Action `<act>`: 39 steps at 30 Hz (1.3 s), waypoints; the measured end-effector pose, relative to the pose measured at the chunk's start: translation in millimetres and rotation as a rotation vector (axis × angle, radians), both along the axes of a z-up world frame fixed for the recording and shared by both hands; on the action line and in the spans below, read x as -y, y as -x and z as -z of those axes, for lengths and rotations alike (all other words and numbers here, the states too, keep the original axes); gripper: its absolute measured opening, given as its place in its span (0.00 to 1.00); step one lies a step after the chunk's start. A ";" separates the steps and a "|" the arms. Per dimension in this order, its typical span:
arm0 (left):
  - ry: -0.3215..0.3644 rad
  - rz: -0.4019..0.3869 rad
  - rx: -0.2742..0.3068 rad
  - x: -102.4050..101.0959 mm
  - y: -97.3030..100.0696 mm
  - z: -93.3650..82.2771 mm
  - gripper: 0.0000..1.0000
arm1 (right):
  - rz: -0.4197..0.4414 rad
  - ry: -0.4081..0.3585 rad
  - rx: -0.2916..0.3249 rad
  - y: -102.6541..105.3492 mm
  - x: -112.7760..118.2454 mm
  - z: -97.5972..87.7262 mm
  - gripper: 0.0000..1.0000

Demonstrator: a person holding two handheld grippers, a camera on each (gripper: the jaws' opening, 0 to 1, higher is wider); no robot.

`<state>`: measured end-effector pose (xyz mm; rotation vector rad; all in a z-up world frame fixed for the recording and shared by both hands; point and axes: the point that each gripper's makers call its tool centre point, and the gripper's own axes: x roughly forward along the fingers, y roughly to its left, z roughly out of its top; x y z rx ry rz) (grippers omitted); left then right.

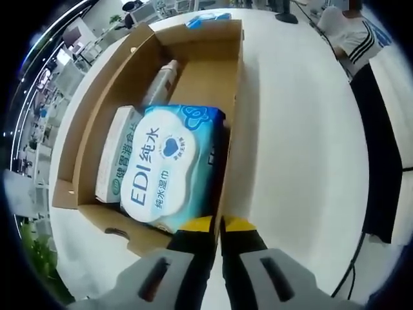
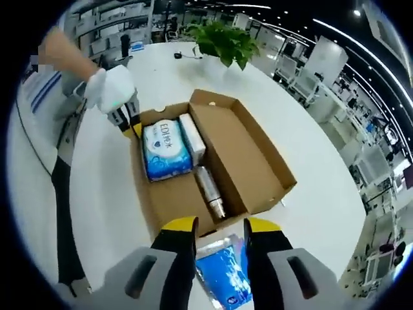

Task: Operate the shoe box by opening the lid, removing the specified soft item, and placing it in the target area until the item is outside and the box remains undamaged.

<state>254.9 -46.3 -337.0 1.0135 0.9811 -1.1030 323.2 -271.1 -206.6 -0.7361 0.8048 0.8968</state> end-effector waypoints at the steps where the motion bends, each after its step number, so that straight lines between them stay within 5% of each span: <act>1: -0.002 -0.001 -0.001 -0.2 -0.2 0.3 0.02 | -0.001 0.006 -0.017 0.9 -1.6 1.3 0.29; 5: 0.000 0.002 0.006 0.4 -0.5 0.5 0.02 | -0.118 0.057 0.000 -8.7 -19.3 9.2 0.22; 9: 0.000 -0.002 0.008 0.7 -1.1 0.4 0.03 | -0.079 0.069 -0.066 -15.4 -26.3 21.4 0.23; 22: 0.003 0.003 0.012 2.2 -1.2 -0.2 0.03 | -0.141 0.140 -0.103 -21.6 -49.1 63.2 0.21; 28: 0.005 0.003 0.009 2.8 -2.0 -0.3 0.03 | -0.177 0.205 -0.132 -16.7 -46.6 77.9 0.24; 39: 0.006 -0.003 0.005 2.8 -2.9 -0.2 0.02 | -0.179 0.202 -0.098 -25.1 -39.0 84.6 0.22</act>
